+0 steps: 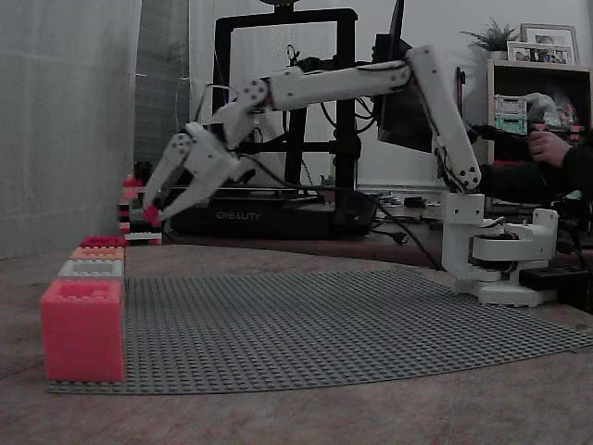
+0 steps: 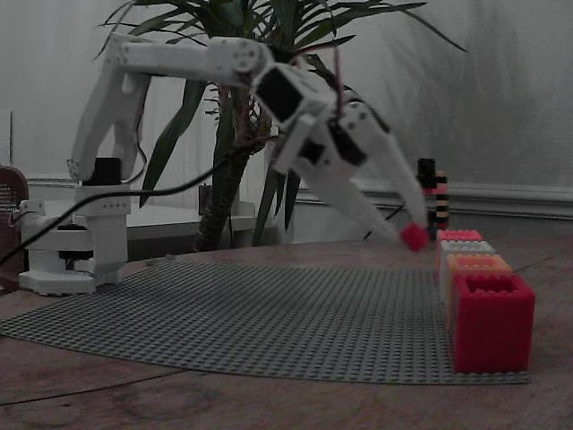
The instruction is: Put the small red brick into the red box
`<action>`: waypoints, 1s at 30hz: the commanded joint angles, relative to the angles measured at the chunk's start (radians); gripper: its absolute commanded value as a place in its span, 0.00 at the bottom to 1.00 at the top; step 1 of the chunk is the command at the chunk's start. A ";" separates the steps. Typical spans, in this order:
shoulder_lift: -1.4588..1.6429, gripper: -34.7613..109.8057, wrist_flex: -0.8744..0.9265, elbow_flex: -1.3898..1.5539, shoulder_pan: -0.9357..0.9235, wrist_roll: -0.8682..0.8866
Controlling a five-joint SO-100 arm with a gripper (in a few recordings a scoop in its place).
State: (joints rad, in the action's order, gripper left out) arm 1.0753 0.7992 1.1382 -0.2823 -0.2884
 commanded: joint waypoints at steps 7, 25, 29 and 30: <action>-0.184 0.24 0.054 -0.492 0.028 0.041; -0.388 0.25 0.081 -0.689 0.035 0.009; -0.403 0.27 0.081 -0.715 0.029 0.012; -0.407 0.28 0.081 -0.716 0.028 0.008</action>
State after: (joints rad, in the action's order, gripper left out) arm 0.6197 0.8713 0.5093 -0.2531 -0.2577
